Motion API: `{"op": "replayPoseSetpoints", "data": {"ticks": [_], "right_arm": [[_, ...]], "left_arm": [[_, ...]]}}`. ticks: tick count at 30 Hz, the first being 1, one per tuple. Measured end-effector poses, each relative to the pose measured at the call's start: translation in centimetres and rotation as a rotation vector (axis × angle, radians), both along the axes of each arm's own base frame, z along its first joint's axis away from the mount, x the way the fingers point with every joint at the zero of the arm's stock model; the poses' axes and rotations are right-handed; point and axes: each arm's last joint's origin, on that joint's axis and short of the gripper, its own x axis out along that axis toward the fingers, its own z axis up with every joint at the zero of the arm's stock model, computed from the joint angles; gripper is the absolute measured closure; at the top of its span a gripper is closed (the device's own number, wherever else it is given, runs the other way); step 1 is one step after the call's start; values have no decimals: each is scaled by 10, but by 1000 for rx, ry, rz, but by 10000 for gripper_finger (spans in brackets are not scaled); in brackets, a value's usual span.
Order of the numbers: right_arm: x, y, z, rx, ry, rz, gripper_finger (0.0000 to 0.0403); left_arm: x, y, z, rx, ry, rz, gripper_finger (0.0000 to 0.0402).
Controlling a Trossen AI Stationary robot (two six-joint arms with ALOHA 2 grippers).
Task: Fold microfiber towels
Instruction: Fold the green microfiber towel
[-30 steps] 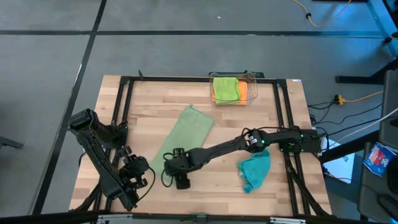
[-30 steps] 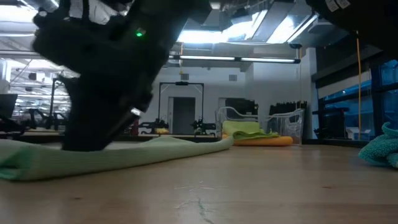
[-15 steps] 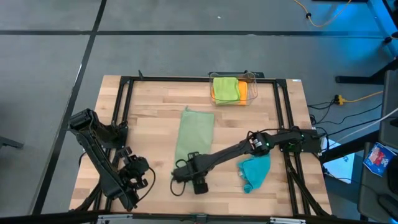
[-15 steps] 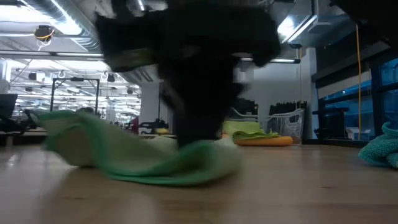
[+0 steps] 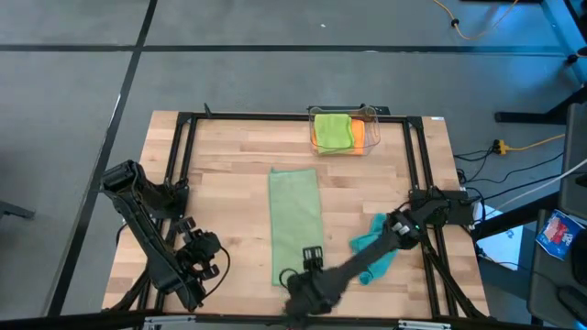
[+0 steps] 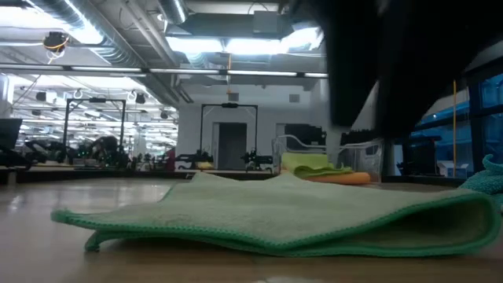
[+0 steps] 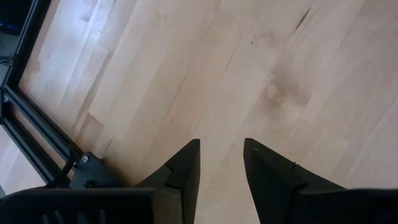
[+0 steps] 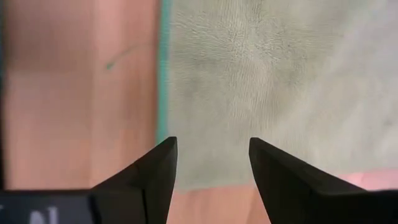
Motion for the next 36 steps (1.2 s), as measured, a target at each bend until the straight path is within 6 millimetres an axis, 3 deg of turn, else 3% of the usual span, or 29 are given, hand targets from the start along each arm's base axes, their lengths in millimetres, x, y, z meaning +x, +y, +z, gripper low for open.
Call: {"op": "replayPoseSetpoints", "data": {"ticks": [4,10,15,22,36], "right_arm": [[-20,23,6,-25,-52,-18,199],[-44,43,-17,-115,-64,3,199],[-52,46,-31,-195,-87,32,199],[-65,45,-51,-209,15,66,199],[-72,53,-68,-406,-102,335,199]], "left_arm": [[1,0,0,-6,-5,3,286],[2,-2,-1,-27,-18,2,286],[3,-3,-2,-43,-31,2,286],[3,-3,-2,-42,-29,-2,286],[4,-3,-1,-30,-51,-10,286]]}}
